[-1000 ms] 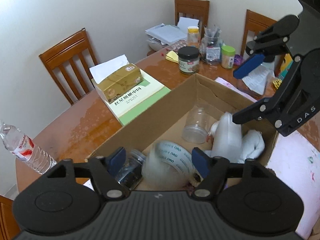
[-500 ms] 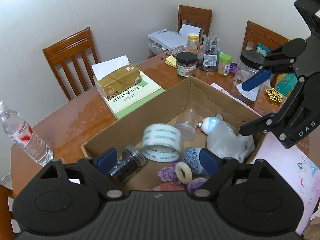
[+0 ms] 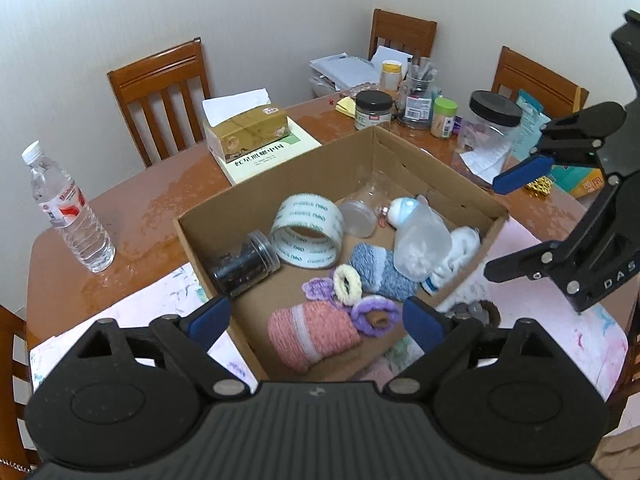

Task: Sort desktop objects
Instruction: 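Withdraw both grippers and reach toward the pink box and red toy car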

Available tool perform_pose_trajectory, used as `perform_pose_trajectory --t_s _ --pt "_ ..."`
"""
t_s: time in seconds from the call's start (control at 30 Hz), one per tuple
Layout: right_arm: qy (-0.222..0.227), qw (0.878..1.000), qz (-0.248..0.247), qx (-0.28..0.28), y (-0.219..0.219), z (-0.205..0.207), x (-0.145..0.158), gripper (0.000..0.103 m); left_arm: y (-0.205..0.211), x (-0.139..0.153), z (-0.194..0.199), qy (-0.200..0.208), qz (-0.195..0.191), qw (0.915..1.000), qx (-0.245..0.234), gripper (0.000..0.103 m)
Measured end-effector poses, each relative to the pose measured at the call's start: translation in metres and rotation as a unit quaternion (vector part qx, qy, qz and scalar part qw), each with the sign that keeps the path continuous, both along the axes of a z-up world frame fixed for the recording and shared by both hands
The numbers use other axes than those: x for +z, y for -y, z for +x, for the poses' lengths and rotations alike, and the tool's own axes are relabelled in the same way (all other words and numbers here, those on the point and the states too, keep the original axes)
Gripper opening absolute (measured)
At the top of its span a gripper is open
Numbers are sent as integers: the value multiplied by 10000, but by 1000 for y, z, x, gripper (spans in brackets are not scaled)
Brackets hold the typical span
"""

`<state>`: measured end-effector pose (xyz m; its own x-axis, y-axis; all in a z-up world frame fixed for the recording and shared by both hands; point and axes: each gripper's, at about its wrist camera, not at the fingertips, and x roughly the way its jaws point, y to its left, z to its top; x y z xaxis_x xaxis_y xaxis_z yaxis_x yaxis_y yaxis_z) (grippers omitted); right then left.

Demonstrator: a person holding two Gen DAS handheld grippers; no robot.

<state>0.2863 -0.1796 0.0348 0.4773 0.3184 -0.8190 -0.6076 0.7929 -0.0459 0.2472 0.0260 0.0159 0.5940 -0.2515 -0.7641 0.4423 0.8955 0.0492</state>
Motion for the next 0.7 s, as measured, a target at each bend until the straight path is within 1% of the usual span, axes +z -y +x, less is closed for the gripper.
perform_pose_trajectory --t_s 0.2,0.27,0.33,0.47,0.7 --pt "-7 10000 32 13 -6 -21 -8 87 0 -14 -26 -144 -15 9998 -138 94" --pt "20 10000 33 -31 -6 -28 -11 87 0 -20 -34 -153 -6 9998 -128 94" --pt "50 9999 38 -89 -5 -36 -14 88 -1 -27 -39 -266 -44 9996 -105 94" --pt "21 9998 90 -151 -5 -53 -24 89 -3 -39 -46 -409 -157 9990 -2 94" --pt "-44 9998 184 76 -5 -85 -41 91 -3 -56 -50 -468 -15 9985 290 94"
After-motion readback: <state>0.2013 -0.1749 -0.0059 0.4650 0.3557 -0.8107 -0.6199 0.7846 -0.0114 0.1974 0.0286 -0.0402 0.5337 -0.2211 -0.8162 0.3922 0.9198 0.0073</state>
